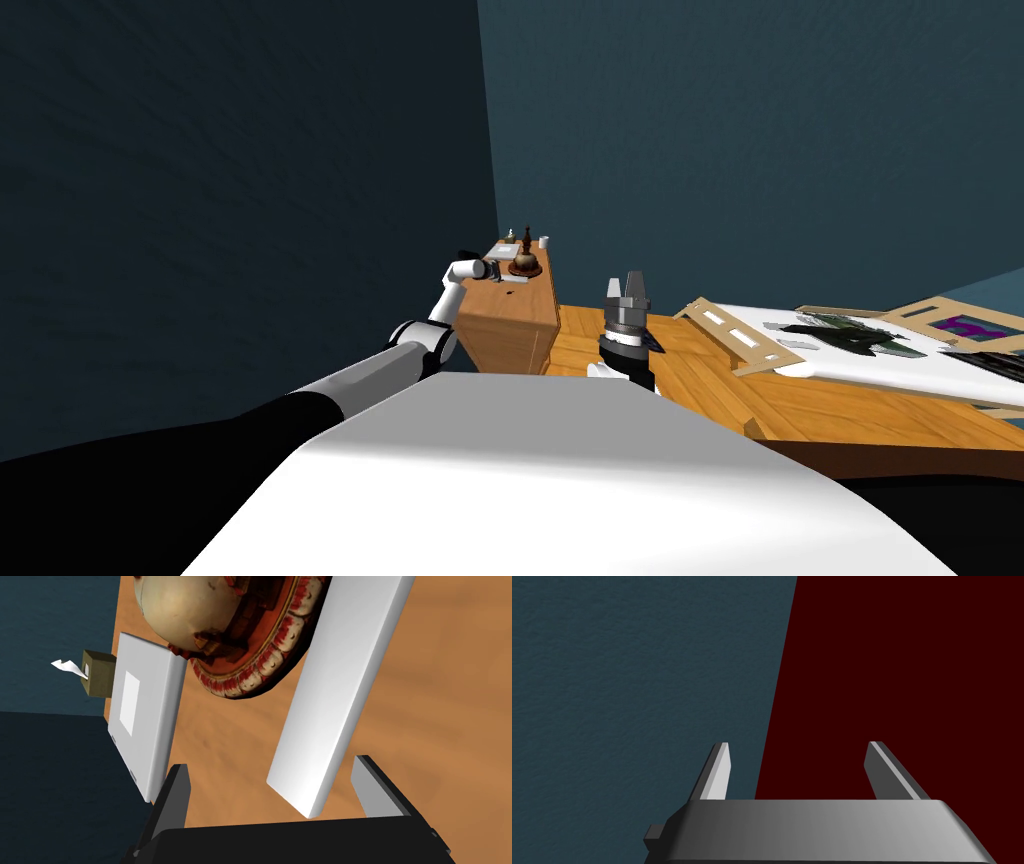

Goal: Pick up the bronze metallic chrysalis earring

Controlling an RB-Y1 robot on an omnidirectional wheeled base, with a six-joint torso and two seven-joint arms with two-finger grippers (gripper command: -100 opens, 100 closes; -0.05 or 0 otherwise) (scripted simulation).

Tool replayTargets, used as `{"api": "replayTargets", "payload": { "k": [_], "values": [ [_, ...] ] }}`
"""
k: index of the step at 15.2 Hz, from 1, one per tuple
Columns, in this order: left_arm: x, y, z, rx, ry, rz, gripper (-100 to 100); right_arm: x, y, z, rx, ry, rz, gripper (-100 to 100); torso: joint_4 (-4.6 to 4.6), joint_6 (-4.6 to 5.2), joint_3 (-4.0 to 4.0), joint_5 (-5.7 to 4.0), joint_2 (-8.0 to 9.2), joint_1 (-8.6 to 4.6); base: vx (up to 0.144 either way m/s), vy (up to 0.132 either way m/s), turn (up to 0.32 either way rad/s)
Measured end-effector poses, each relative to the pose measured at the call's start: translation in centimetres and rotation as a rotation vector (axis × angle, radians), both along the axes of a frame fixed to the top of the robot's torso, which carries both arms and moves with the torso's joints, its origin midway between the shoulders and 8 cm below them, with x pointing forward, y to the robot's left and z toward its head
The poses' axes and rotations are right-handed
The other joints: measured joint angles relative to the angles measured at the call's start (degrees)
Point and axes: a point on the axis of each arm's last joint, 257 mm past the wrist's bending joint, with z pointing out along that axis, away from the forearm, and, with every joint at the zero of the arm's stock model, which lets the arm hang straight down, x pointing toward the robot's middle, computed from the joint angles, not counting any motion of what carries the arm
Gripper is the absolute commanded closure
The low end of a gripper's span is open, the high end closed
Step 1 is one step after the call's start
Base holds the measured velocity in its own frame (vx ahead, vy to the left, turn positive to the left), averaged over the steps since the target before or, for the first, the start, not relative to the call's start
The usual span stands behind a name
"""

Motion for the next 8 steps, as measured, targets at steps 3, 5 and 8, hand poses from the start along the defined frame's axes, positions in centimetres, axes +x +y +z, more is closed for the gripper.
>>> {"api": "replayTargets", "payload": {
  "k": [3, 5, 8],
  "values": [
    [-0.4, -1.7, -0.4, -0.003, 0.065, -0.033, -100, 0.0, 0.0, 0.0, 0.0, 0.0, 0.0, 0, -0.01, 0.0, -0.01, 0.01, -0.02, 0.03, 0.012, 0.082, -0.029],
    [-0.8, -2.5, -0.7, -0.002, 0.106, -0.054, -100, 0.0, 0.0, 0.0, 0.0, 0.0, 0.0, 0, -0.01, -0.03, -0.01, 0.02, -0.02, 0.02, 0.01, 0.073, -0.024],
    [-1.5, -4.1, -0.8, 0.0, 0.17, -0.089, -100, 0.0, 0.0, 0.0, 0.0, 0.0, 0.0, 0, -0.01, -0.02, -0.01, 0.01, -0.01, -0.01, 0.007, 0.071, -0.028]
  ]
}}
